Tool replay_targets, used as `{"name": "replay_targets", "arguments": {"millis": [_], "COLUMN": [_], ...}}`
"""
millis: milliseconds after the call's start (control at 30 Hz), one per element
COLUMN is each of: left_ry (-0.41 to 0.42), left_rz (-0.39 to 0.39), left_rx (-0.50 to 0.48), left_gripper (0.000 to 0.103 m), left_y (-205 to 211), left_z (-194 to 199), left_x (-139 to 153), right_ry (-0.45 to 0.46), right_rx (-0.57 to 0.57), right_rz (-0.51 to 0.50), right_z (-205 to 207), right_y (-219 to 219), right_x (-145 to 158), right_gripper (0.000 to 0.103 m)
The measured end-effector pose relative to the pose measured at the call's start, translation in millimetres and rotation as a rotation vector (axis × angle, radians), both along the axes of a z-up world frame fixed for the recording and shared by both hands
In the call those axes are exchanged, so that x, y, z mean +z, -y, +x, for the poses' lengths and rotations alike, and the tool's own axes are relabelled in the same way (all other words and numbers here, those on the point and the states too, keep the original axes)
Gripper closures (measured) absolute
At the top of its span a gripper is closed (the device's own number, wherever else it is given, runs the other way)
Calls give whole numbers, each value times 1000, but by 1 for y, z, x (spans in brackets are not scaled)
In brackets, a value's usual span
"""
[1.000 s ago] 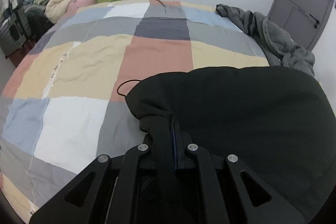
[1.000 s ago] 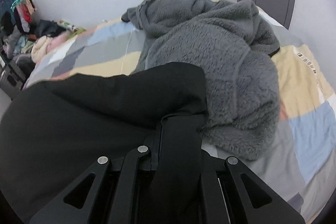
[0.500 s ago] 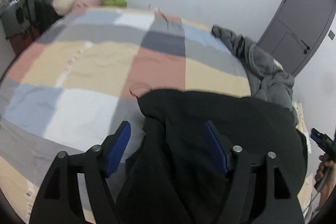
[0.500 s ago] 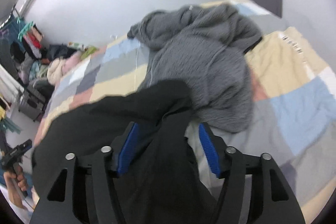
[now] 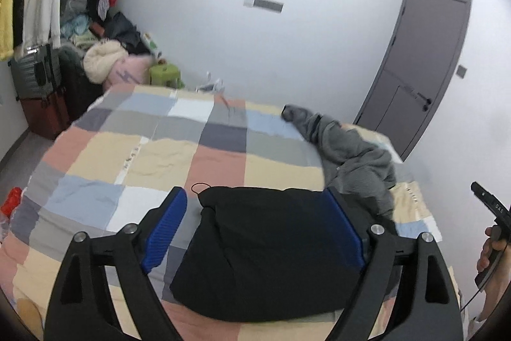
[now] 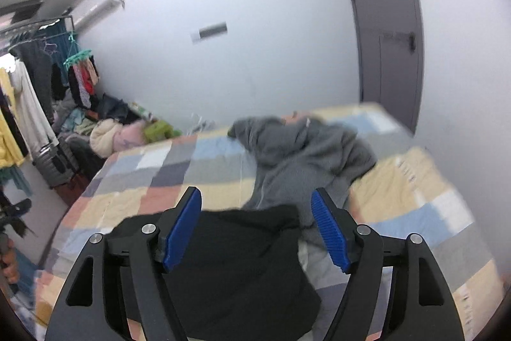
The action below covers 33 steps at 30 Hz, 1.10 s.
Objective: Fold large clothes
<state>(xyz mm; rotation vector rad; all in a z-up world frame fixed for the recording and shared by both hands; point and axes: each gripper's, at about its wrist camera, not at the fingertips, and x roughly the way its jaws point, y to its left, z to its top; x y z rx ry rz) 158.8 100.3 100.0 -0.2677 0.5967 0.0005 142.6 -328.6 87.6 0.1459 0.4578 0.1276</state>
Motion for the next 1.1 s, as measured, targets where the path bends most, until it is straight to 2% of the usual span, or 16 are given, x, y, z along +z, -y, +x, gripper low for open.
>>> {"name": "replay_targets", "arguments": {"millis": [67,200,300,400,567,767,900,1100], "left_ry": [28,88,135,184,234,238,216,176], "left_rz": [15,53,79,107,125,98,92,62], "left_rx": [-10,-30,-33,-36,-50,-88,-95,-82], "left_gripper": [16,16,16,15,15,15,15,15], "left_y": [5,15,22,32,50,72,81,86], "left_z": [-21,-66,-96,-125,-154,-180,-187,-194], "left_x": [12,31,39,40,28,5,-15,-43], "right_ry": [88,176,245,283,301,328,346,314], "right_rx": [10,23,53,84,155,208,223,218], "right_rz": [23,34,19,7,-23,-17,-29,-50], "right_z": [-32,-84,-119,-144,-172,-212,-231,-238], "right_y": [-6,-18,-27,-36,-59,-79,-89,-103], "right_x": [19,45,56,56,30,1,-11,-42], "right_gripper": [30,30,29,29,26,26,25,21]}}
